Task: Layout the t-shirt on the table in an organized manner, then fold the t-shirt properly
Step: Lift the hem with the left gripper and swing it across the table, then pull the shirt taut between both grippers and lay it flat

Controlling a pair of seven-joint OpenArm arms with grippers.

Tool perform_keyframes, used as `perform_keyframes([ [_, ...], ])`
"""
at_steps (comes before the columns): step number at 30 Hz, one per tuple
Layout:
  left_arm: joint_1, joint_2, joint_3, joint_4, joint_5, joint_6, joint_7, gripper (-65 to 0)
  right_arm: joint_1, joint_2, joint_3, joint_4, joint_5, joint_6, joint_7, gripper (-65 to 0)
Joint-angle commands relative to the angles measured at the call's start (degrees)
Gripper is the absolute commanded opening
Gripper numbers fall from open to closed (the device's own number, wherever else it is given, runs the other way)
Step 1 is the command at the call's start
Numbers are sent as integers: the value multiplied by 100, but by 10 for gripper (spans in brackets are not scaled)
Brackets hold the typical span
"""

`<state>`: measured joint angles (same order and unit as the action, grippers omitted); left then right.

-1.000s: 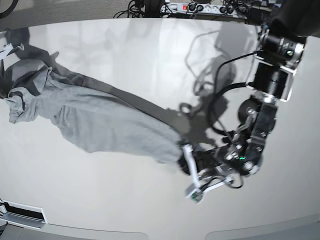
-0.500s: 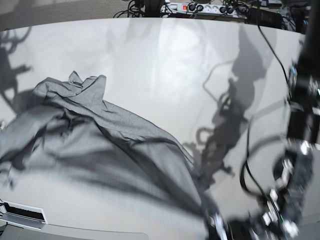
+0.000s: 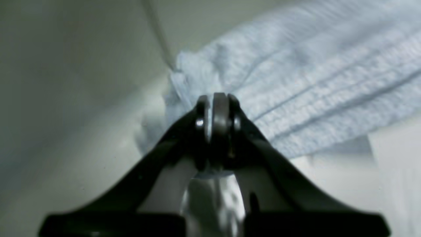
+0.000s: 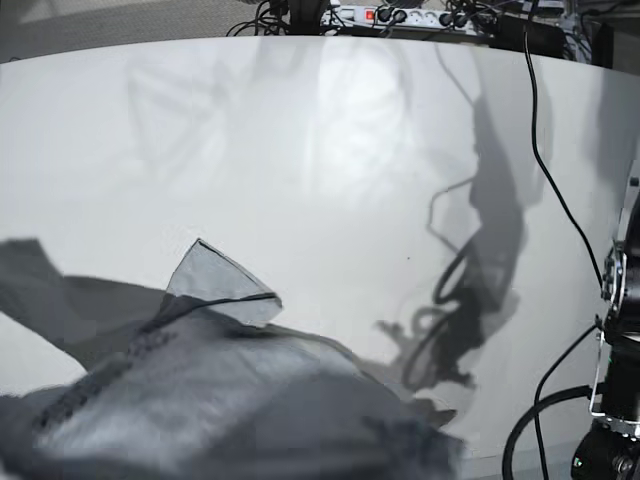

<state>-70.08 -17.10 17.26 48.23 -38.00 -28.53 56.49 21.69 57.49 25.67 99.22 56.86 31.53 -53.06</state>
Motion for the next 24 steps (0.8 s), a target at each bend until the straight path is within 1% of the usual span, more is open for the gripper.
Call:
perform_keyframes([
  [1, -492, -35, -76, 118, -297, -57, 114, -650, -39, 127, 11, -79, 286, 186, -136, -650],
  [2, -492, -39, -76, 116, -463, -76, 496, -650, -210, 122, -2, -166, 660, 409, -402, -650],
  [3, -492, -76, -76, 114, -573, -85, 780, -650, -409, 118, -31, -243, 1025, 564, -671, -650],
  [4, -492, -131, -76, 116, -647, -87, 914, -650, -608, 90, -61, -282, 1368, 697, -938, -650],
  [5, -492, -201, -76, 114, -675, -85, 938, -650, -800, 31, -79, -295, 1633, 765, -1237, -650],
  [7, -492, -317, -76, 114, -769, -85, 938, -650, -1106, -160, -94, -295, 2052, 798, -1825, -650],
  [8, -308, -350, -76, 114, -809, -83, 940, -650, -1222, -284, -94, -295, 2218, 800, -2072, -650],
  [10, 243, -352, -76, 114, -909, -92, 942, -650, -1394, -546, -94, -295, 2398, 804, -2396, -650],
  [14, 1346, -326, -76, 114, -1038, -330, 966, -650, -1735, -1023, -94, -295, 2435, 847, -2439, -650],
  [17, 2072, -321, -76, 114, -1038, -350, 1008, -650, -2140, -1250, -94, -295, 2433, 847, -2487, -650],
  [19, 2494, -321, -76, 116, -1062, -354, 1005, -650, -2450, -1307, -94, -295, 2411, 847, -2531, -650],
  [22, 2981, -321, -76, 116, -1088, -374, 1008, -650, -2822, -1300, -94, -295, 2411, 847, -2608, -650],
  [24, 3230, -321, -76, 116, -1220, -372, 1049, -650, -3025, -1300, -94, -295, 2470, 847, -2694, -650],
])
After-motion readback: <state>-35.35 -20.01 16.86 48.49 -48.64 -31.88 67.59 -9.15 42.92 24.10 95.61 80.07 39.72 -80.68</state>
